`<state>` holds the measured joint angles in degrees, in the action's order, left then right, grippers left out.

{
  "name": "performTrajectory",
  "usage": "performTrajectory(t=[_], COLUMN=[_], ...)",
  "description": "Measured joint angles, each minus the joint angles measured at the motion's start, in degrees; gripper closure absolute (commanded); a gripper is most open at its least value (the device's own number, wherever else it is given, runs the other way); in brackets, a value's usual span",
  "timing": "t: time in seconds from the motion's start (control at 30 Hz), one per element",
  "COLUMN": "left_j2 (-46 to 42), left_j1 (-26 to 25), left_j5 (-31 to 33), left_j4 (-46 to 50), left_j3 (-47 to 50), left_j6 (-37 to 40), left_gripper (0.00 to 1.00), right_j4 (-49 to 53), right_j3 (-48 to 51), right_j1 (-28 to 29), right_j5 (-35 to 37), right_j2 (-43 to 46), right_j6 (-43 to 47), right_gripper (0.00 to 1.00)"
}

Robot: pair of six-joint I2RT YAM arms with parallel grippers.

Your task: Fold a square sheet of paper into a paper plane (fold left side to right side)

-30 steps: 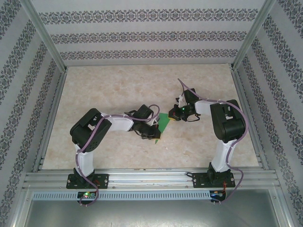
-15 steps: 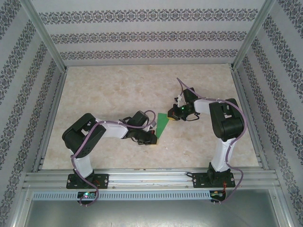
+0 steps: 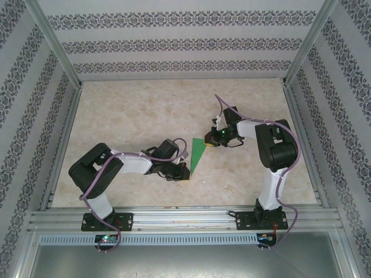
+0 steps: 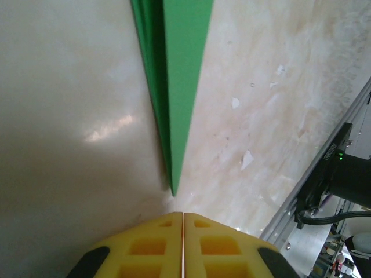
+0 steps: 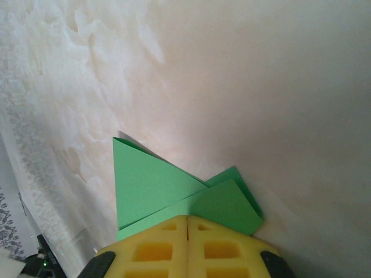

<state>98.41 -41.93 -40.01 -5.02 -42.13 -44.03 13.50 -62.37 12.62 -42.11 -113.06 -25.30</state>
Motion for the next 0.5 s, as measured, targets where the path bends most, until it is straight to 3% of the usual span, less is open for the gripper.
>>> performTrajectory(t=[0.1, 0.27, 0.5], left_j2=[-4.0, -12.6, -25.7], left_j1=[0.3, 2.7, 4.2], left_j5=[0.7, 5.4, 20.8], left_j4=[1.0, 2.5, 6.1], left_j3=[0.3, 0.5, 4.2], left_j6=[0.4, 2.4, 5.0], left_gripper=[0.79, 0.73, 0.50], right_j4=[0.0, 0.1, 4.0], right_j3=[-0.5, -2.4, -2.5], right_j1=[-0.1, -1.2, -1.3], right_j5=[-0.1, -0.9, 4.0], right_j2=[0.0, 0.2, 7.3], right_j6=[0.0, 0.1, 1.6], right_gripper=[0.83, 0.67, 0.44])
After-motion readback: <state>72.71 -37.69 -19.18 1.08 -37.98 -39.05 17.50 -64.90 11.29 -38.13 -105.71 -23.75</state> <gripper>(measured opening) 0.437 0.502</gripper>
